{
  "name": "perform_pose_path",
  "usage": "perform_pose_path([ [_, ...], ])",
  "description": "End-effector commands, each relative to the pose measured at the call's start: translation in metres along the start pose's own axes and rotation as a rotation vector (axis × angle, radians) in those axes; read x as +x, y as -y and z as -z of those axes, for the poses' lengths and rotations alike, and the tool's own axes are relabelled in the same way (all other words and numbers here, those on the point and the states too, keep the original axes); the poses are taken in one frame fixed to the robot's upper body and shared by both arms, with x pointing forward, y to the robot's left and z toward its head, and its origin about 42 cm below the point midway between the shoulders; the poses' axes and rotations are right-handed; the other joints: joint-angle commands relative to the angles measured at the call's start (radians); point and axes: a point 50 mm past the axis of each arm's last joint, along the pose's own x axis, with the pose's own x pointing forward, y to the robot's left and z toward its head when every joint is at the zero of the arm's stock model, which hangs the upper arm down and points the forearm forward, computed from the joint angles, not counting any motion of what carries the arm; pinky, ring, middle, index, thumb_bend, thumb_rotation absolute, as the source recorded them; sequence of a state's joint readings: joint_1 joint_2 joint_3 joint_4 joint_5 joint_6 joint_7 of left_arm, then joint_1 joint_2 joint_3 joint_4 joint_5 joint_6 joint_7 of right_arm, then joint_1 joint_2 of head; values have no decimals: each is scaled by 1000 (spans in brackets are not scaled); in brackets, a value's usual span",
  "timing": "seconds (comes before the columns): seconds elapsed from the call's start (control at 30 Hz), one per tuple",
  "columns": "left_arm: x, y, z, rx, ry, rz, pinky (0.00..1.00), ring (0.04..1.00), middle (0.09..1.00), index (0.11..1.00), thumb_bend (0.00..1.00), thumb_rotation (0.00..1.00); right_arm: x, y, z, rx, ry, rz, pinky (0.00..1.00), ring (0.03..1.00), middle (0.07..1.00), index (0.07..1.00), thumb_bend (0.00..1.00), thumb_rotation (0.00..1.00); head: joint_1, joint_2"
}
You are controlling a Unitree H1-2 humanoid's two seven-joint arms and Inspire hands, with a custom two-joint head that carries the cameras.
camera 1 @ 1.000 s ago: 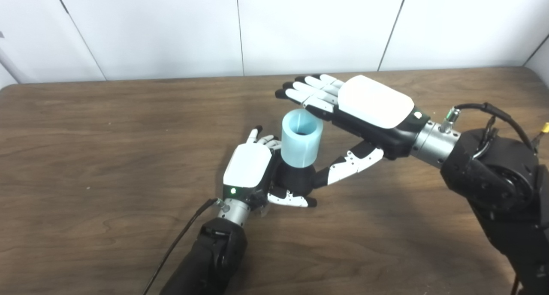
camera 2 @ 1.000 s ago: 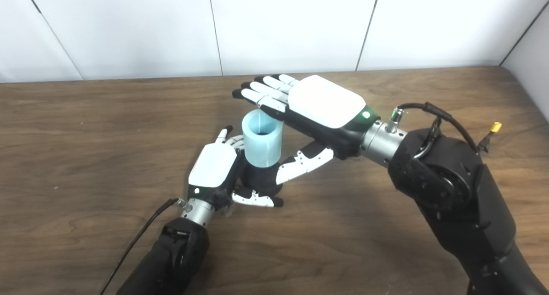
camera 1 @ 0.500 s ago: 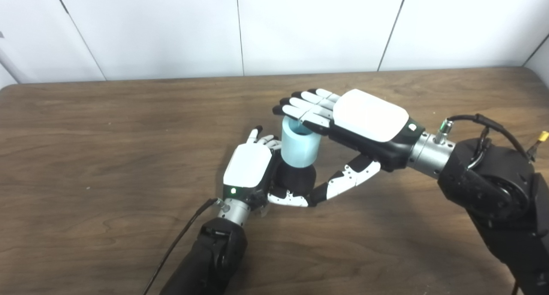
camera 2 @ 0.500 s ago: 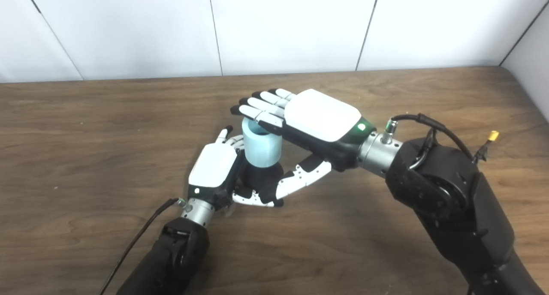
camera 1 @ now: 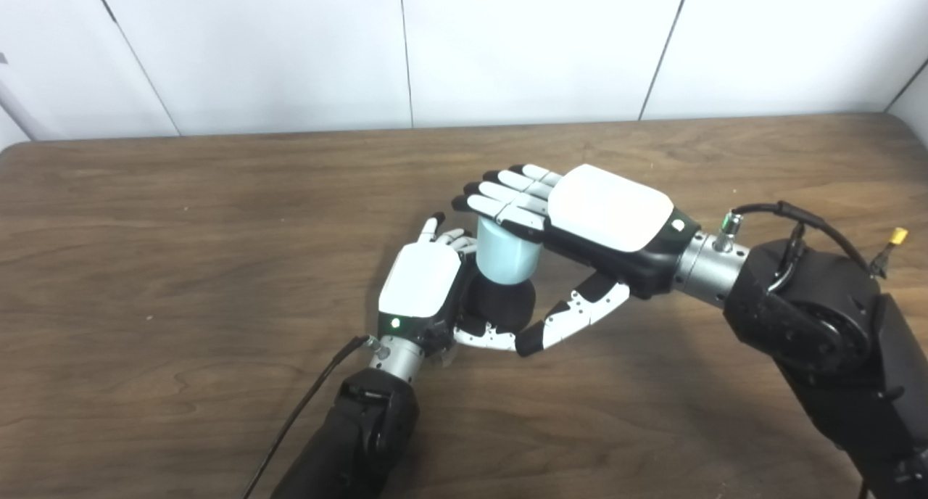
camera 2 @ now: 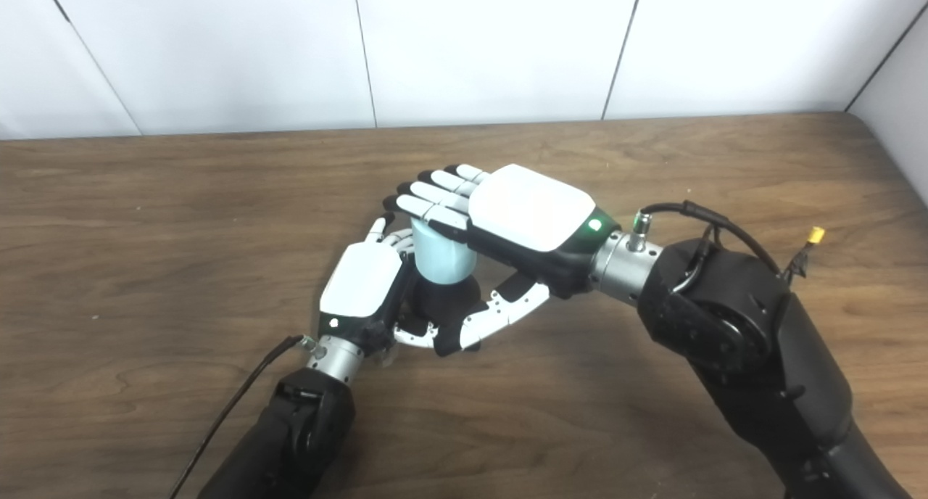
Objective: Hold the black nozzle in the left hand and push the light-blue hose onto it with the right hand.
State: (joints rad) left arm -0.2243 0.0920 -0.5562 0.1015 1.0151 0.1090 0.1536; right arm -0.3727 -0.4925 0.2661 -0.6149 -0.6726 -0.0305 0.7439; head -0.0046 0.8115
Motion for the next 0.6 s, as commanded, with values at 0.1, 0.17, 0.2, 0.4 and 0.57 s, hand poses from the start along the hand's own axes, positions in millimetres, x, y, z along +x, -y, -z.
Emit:
perform_pose_path([
  [0.1,-10,17,3,4,-21,50,1000,837,729,482,522,47,2,4,-1,-50,9,27,1000,1000,1000,981,714,991,0,2],
  [0.17,-10,17,3,1,-20,50,1000,837,729,482,522,46,2,2,-1,-41,4,27,1000,1000,1000,969,710,957,0,3],
  [0.2,-11,17,3,1,-20,50,1000,837,729,482,522,46,1,1,0,-35,2,23,1000,1000,1000,964,709,946,-1,4],
  [0.4,-11,17,4,-7,-19,48,1000,836,725,481,521,45,0,-3,2,-9,-11,-2,1000,1000,1000,957,701,917,-4,7],
  [0.57,-11,16,4,-2,-20,53,1000,837,726,481,521,45,0,-6,2,0,-8,-16,990,1000,991,954,691,921,-2,8],
])
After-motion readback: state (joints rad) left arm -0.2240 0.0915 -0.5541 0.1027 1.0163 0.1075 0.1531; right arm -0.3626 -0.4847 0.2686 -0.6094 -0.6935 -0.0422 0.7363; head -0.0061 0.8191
